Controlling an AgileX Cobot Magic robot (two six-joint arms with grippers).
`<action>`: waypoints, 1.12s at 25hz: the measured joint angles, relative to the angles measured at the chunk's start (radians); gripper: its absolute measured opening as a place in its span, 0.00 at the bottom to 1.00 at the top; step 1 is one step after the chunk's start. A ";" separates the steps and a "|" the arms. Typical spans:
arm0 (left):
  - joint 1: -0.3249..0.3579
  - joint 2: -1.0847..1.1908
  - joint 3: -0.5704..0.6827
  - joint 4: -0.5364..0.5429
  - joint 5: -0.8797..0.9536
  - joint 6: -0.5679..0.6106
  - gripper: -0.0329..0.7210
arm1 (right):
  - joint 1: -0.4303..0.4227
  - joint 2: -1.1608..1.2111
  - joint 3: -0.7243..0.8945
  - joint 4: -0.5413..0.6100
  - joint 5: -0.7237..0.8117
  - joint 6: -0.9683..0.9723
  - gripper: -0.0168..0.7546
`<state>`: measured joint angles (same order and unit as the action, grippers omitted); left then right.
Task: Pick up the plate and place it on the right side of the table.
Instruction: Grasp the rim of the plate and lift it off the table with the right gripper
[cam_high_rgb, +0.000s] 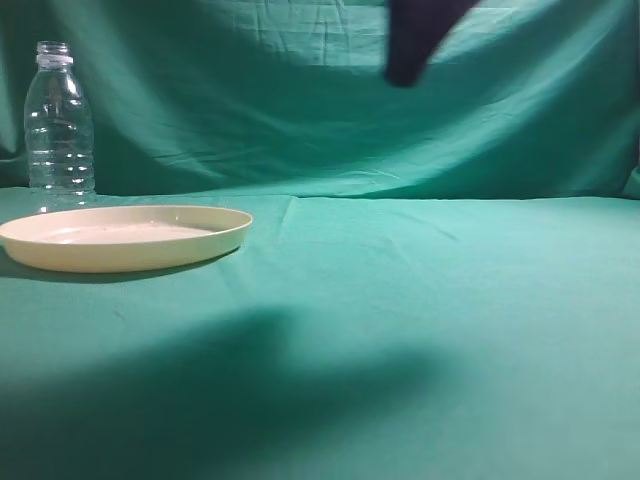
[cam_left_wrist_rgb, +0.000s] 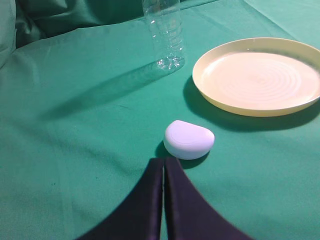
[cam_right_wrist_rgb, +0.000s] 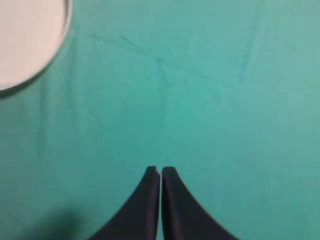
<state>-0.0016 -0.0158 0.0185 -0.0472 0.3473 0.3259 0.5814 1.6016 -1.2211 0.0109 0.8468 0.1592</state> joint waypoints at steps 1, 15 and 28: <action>0.000 0.000 0.000 0.000 0.000 0.000 0.04 | 0.022 0.040 -0.051 -0.002 0.008 -0.004 0.02; 0.000 0.000 0.000 0.000 0.000 0.000 0.04 | 0.122 0.533 -0.577 0.019 0.022 -0.044 0.64; 0.000 0.000 0.000 0.000 0.000 0.000 0.04 | 0.122 0.695 -0.651 0.014 -0.063 -0.093 0.65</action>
<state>-0.0016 -0.0158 0.0185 -0.0472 0.3473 0.3259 0.7037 2.2970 -1.8720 0.0246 0.7840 0.0657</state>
